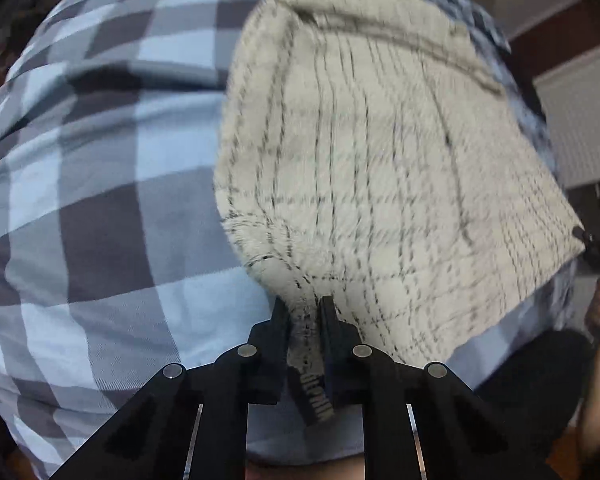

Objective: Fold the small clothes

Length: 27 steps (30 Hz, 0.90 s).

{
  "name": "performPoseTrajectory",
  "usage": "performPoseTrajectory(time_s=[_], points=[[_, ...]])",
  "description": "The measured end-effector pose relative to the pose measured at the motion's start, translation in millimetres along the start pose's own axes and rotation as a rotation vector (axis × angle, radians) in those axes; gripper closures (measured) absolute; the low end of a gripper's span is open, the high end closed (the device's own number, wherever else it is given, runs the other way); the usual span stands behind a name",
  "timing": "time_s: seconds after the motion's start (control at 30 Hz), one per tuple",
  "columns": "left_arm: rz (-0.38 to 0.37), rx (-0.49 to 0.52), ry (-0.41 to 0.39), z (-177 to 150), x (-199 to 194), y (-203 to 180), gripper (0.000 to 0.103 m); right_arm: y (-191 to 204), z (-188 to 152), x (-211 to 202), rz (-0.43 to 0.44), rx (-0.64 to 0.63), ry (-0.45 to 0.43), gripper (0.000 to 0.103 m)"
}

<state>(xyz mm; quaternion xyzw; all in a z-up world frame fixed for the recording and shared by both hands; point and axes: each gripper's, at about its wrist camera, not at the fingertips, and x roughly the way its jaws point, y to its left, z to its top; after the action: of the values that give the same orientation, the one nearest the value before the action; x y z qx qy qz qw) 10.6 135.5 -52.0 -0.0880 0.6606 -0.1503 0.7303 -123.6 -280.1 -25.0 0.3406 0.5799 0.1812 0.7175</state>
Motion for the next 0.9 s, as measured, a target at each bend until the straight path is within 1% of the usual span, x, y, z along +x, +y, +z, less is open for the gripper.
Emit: performPoseTrajectory(time_s=[0.03,0.07,0.1,0.17,0.2,0.27,0.33,0.4,0.43,0.47,0.57,0.63,0.67,0.7,0.8,0.9], points=[[-0.012,-0.004,-0.021,-1,-4,-1,0.090,6,2,-5,0.052,0.013,-0.029,0.097],[-0.034,-0.008,-0.047,-2,-11,-3,0.097,7,1,-8,0.085,0.020,-0.046,0.097],[-0.058,-0.012,-0.052,-8,-6,-4,0.099,12,0,-12,0.119,0.026,-0.072,0.097],[-0.090,-0.008,-0.043,-10,-4,-5,0.100,19,1,-10,0.169,0.035,-0.113,0.097],[-0.101,0.005,-0.050,-12,-8,-10,0.100,21,2,-12,0.210,0.056,-0.136,0.097],[-0.096,0.022,-0.082,-11,-15,-16,0.100,18,-7,-12,0.284,0.096,-0.186,0.097],[-0.104,-0.010,-0.080,-14,-15,-13,0.100,18,-6,-17,0.338,0.139,-0.247,0.097],[-0.148,-0.052,-0.095,-14,-24,-7,0.100,18,-11,-10,0.385,0.198,-0.248,0.097],[-0.178,-0.056,-0.105,-21,-34,-6,0.100,21,-10,-8,0.408,0.207,-0.243,0.097],[-0.216,-0.060,-0.137,-26,-49,-8,0.100,22,-11,-9,0.428,0.215,-0.249,0.097],[-0.282,-0.080,-0.193,-38,-76,-14,0.101,39,-19,-20,0.477,0.189,-0.252,0.097],[-0.362,-0.119,-0.238,-46,-98,-12,0.101,43,-22,-36,0.520,0.169,-0.265,0.097],[-0.408,-0.137,-0.274,-53,-114,-10,0.101,49,-21,-41,0.548,0.161,-0.278,0.097],[-0.447,-0.133,-0.295,-59,-129,-10,0.101,56,-23,-49,0.589,0.153,-0.291,0.097],[-0.479,-0.106,-0.369,-78,-166,-16,0.101,74,-28,-72,0.639,0.105,-0.325,0.097],[-0.498,-0.085,-0.429,-118,-207,-20,0.101,96,-47,-111,0.650,0.018,-0.368,0.097]])
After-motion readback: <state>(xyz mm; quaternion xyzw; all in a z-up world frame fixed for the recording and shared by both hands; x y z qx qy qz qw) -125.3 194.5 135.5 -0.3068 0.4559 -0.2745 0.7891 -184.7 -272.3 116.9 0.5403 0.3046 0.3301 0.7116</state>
